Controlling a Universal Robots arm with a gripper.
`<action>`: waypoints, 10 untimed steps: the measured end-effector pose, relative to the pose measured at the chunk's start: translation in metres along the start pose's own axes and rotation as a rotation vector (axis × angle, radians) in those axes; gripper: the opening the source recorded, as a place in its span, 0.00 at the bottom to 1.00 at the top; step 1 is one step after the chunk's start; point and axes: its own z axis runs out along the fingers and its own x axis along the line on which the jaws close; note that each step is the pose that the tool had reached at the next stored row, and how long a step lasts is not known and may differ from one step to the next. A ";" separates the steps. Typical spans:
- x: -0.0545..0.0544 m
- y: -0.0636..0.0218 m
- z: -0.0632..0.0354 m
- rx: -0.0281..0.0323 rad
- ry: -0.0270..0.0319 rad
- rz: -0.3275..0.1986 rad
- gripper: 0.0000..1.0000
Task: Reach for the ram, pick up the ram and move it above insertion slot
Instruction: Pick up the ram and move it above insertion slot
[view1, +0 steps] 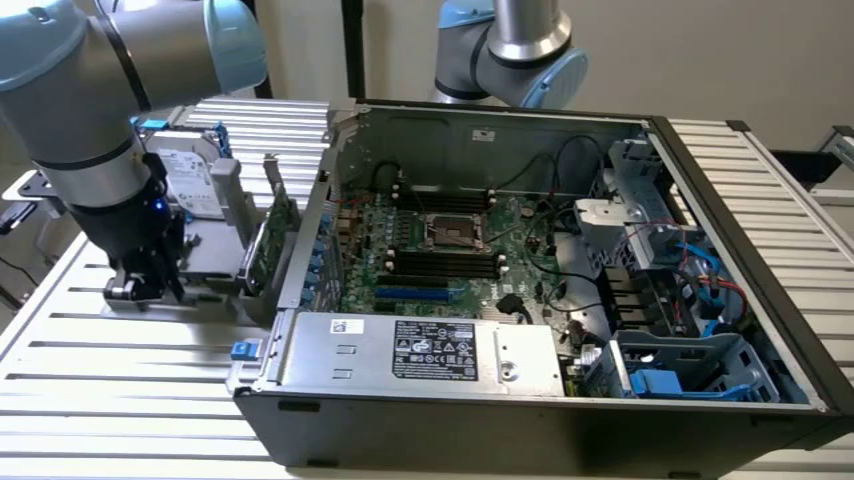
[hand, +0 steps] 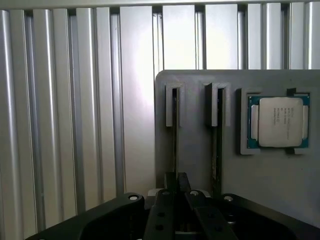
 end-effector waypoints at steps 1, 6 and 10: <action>0.000 0.0000 -0.0014 0.0000 0.0000 0.000 0.14; 0.000 0.0004 -0.0109 -0.0001 0.0001 0.000 0.14; 0.000 0.0008 -0.0226 -0.0001 0.0001 -0.001 0.14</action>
